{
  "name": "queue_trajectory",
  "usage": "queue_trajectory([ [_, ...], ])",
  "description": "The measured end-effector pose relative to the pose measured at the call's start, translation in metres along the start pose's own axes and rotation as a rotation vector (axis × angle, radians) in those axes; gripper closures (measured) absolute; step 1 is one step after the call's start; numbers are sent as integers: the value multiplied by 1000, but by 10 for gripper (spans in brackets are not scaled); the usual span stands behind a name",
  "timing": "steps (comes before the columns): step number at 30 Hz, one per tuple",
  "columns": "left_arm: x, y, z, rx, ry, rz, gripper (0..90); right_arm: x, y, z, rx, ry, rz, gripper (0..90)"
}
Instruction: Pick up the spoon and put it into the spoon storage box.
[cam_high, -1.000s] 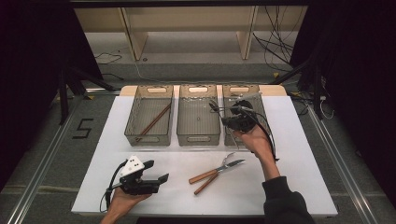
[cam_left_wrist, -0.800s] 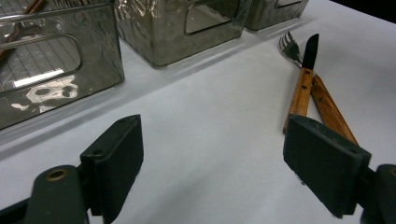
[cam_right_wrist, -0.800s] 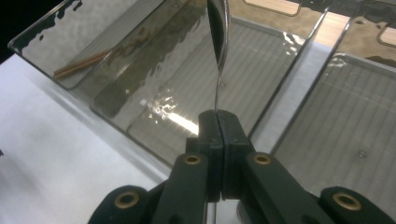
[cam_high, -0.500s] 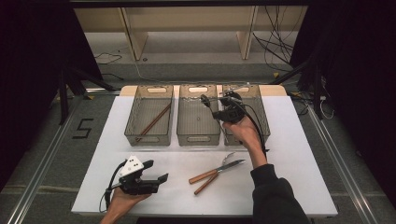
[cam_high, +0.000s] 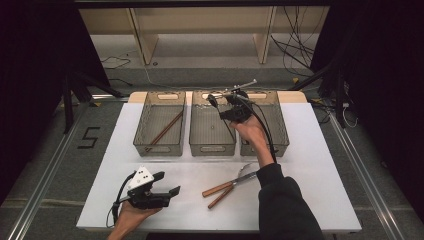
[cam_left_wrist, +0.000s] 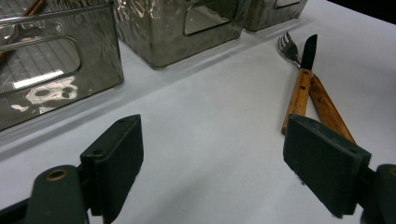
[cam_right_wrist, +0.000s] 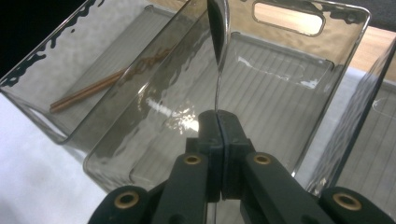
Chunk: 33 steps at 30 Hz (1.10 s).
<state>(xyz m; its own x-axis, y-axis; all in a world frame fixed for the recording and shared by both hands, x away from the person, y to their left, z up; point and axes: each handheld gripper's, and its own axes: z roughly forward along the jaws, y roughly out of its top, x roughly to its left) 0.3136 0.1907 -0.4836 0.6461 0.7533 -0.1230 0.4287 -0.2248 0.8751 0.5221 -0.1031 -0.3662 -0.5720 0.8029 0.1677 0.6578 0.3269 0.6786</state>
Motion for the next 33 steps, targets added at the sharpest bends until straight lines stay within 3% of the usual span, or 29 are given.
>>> queue_trajectory([
  [10,1,0,-1,0,-1,3,199,-2,9,16,-2,-17,7,900],
  [33,0,0,-1,-5,-3,2,200,1,7,34,16,-37,-7,897],
])
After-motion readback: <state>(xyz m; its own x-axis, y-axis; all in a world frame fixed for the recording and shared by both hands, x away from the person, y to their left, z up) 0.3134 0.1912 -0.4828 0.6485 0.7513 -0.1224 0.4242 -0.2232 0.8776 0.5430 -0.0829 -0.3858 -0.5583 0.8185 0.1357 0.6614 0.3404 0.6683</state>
